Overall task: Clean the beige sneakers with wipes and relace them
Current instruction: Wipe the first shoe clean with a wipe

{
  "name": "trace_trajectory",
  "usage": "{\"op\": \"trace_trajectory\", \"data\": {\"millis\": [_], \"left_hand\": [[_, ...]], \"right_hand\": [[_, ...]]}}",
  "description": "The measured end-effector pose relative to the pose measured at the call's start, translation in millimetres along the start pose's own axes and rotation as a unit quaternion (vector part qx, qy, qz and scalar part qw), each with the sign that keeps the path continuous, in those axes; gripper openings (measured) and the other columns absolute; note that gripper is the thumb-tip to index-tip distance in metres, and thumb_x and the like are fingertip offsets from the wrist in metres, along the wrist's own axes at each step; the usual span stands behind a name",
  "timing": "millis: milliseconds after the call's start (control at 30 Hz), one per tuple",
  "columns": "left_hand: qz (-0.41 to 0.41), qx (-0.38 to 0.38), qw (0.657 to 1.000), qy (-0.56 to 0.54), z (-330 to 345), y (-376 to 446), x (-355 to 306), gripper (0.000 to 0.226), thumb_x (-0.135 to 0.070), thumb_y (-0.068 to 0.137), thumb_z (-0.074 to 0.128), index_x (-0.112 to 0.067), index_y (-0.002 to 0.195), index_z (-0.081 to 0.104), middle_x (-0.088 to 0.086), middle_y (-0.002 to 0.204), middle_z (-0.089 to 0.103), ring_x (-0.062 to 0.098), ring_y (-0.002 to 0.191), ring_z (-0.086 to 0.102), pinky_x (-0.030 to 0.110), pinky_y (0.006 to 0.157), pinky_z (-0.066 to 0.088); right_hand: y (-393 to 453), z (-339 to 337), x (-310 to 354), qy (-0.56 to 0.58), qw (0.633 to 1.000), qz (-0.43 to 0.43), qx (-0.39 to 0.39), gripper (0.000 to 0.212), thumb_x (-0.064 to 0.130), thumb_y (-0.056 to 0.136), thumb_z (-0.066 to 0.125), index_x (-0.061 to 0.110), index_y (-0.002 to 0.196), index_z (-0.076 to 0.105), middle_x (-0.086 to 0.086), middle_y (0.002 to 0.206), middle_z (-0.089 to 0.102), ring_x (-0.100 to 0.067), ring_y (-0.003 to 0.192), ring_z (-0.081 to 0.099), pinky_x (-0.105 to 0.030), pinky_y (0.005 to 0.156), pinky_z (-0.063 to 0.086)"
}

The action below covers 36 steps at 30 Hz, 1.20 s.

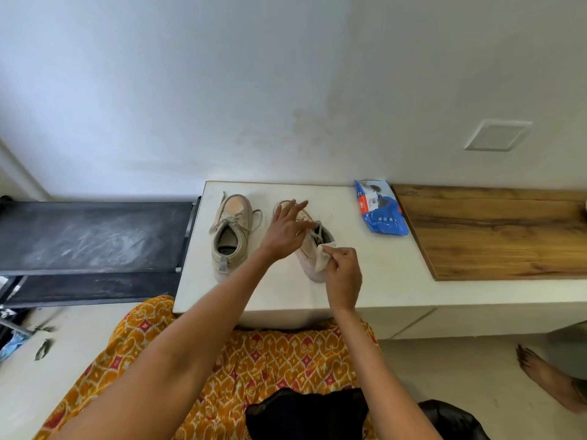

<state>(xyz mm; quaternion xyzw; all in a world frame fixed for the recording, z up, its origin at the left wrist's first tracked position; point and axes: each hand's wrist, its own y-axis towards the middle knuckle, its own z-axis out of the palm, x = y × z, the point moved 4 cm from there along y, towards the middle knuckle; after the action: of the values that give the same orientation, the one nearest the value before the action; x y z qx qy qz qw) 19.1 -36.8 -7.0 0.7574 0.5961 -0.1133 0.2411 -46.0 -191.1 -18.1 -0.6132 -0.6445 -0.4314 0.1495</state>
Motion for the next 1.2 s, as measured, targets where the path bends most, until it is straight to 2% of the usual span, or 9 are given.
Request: {"op": "trace_trajectory", "data": {"millis": [100,233,533,633,700,800,967,1067,1200], "left_hand": [[0.067,0.028,0.995,0.071,-5.9,4.6,2.0,0.035,-0.025,0.091,0.05,-0.034,0.122,0.061,-0.001,0.158,0.01,0.024,0.146,-0.003,0.043,0.117,-0.008],[0.1,0.041,0.987,0.12,-8.3,4.0,3.1,0.034,-0.036,0.091,0.053,-0.035,0.124,0.059,-0.002,0.158,0.009,0.024,0.146,-0.005,0.046,0.116,-0.009],[0.099,0.084,0.967,0.22,-6.5,37.1,-35.1,0.029,-0.029,0.094,0.054,-0.03,0.121,0.062,0.001,0.153,0.028,0.023,0.145,0.009,0.047,0.114,-0.01],[0.055,0.101,0.985,0.127,-2.6,49.4,-49.3,0.022,-0.021,0.089,0.062,-0.024,0.11,0.069,0.004,0.136,0.051,0.023,0.13,0.04,0.038,0.112,0.02],[-0.013,0.121,0.992,0.028,2.8,51.9,-52.2,0.019,-0.016,0.085,0.066,-0.016,0.104,0.071,0.006,0.119,0.058,0.022,0.108,0.055,0.027,0.089,0.041],[-0.053,0.113,0.992,-0.022,9.2,47.7,-51.5,0.017,-0.016,0.083,0.068,-0.012,0.1,0.069,0.008,0.106,0.055,0.021,0.096,0.056,0.022,0.076,0.04],[-0.063,0.075,0.994,-0.044,8.1,34.3,-48.0,0.019,-0.018,0.084,0.067,-0.011,0.102,0.07,0.006,0.111,0.052,0.021,0.091,0.059,0.026,0.08,0.046],[-0.076,0.051,0.995,-0.041,8.6,26.8,-48.3,0.018,-0.018,0.085,0.065,-0.01,0.1,0.07,0.006,0.113,0.049,0.024,0.086,0.06,0.03,0.079,0.048],[-0.103,0.014,0.994,-0.038,10.9,15.3,-44.1,0.017,-0.014,0.085,0.061,-0.009,0.099,0.071,0.008,0.111,0.049,0.027,0.081,0.06,0.026,0.072,0.043]], "right_hand": [[-4.9,4.2,0.4,-0.052,0.994,-0.09,0.031,0.022,0.012,0.086,0.064,0.008,0.108,0.067,-0.007,0.102,0.06,-0.018,0.087,0.061,-0.022,0.062,0.053],[5.1,-1.8,-3.3,-0.123,0.973,-0.189,0.046,0.024,0.013,0.078,0.075,0.006,0.1,0.067,-0.01,0.097,0.062,-0.021,0.081,0.063,-0.024,0.058,0.054],[70.8,-21.2,-33.0,-0.171,0.977,-0.121,0.042,0.02,0.004,0.078,0.073,0.002,0.098,0.069,-0.015,0.092,0.066,-0.03,0.08,0.063,-0.034,0.057,0.052],[87.1,-22.8,-43.3,-0.159,0.985,-0.067,0.018,0.018,0.008,0.085,0.066,0.002,0.102,0.068,-0.015,0.097,0.066,-0.03,0.089,0.063,-0.034,0.065,0.051],[93.1,-19.5,-51.4,-0.123,0.992,-0.004,-0.006,0.018,0.011,0.089,0.062,0.003,0.105,0.066,-0.014,0.103,0.065,-0.027,0.095,0.062,-0.031,0.07,0.049],[88.0,-13.9,-59.2,0.025,0.982,0.161,-0.091,0.019,0.011,0.091,0.059,0.004,0.108,0.065,-0.012,0.108,0.066,-0.024,0.1,0.061,-0.023,0.073,0.04],[60.2,-1.6,-64.0,0.218,0.888,0.359,-0.19,0.021,0.011,0.091,0.059,0.011,0.111,0.063,-0.004,0.114,0.065,-0.019,0.103,0.06,-0.024,0.077,0.044],[50.1,3.8,-68.3,0.254,0.869,0.385,-0.179,0.023,0.015,0.092,0.057,0.017,0.114,0.06,-0.001,0.118,0.063,-0.018,0.105,0.059,-0.027,0.085,0.048],[42.6,24.3,-62.9,0.252,0.885,0.385,-0.066,0.028,0.014,0.094,0.051,0.015,0.118,0.063,-0.002,0.118,0.064,-0.016,0.098,0.058,-0.031,0.088,0.05]]}}
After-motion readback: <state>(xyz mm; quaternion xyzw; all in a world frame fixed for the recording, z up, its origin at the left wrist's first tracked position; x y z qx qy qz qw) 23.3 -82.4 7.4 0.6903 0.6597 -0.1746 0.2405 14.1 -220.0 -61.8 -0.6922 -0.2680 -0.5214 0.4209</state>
